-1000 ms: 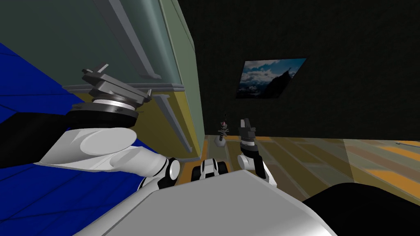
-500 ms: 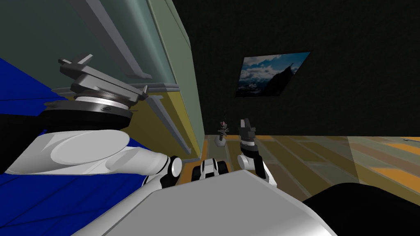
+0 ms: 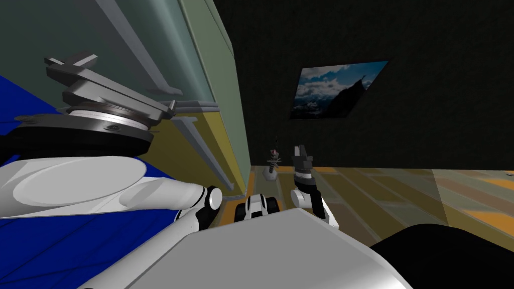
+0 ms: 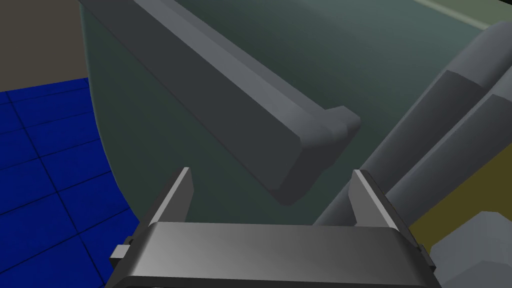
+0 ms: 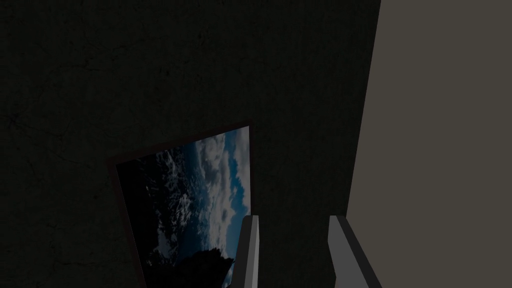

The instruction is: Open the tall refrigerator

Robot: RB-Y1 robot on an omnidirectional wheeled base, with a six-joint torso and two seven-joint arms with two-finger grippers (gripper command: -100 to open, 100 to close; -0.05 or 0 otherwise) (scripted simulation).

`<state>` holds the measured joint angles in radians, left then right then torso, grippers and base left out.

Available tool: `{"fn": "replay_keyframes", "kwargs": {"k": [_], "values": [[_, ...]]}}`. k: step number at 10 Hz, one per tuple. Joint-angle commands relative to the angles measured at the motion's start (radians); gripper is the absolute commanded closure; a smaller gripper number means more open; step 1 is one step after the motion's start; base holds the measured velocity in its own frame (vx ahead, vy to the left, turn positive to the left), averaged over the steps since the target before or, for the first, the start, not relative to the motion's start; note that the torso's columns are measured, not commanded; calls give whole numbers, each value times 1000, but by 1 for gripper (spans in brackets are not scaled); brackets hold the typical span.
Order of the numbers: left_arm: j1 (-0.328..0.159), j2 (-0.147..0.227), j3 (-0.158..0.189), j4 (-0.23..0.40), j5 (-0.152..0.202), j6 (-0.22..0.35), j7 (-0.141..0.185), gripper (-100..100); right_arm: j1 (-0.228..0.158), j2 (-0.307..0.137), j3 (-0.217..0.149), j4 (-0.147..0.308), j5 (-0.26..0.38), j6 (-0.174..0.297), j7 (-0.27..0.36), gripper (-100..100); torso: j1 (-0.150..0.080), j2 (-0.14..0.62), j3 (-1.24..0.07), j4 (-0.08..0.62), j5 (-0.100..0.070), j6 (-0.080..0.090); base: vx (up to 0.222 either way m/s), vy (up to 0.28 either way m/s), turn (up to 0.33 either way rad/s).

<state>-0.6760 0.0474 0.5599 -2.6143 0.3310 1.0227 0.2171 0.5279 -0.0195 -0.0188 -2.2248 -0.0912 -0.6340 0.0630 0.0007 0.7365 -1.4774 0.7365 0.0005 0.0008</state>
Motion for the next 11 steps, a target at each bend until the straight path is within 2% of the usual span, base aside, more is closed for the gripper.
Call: {"fn": "replay_keyframes", "kwargs": {"k": [1,7,8,9,11], "values": [[41,-13,-22,3,-6,-42,-4,100,0,0,0,0,0,0,0,0,0,0,1,-1,1,0,-45,12,-14],[114,-37,-68,8,-20,-124,-12,100,0,0,0,0,0,0,0,0,-9,-8,2,-12,2,5,-37,12,-7],[101,-37,-62,-2,-26,-137,-14,100,0,0,0,0,0,0,0,0,-10,-9,1,-12,1,6,-28,5,10],[88,-44,-58,-2,1,-114,-14,100,0,0,0,0,0,0,0,0,-8,-7,-2,-5,-2,3,-58,93,-7],[55,-55,-47,-1,56,-64,-11,100,0,0,0,0,0,0,0,0,8,7,4,3,2,-1,-220,251,-74]]}}
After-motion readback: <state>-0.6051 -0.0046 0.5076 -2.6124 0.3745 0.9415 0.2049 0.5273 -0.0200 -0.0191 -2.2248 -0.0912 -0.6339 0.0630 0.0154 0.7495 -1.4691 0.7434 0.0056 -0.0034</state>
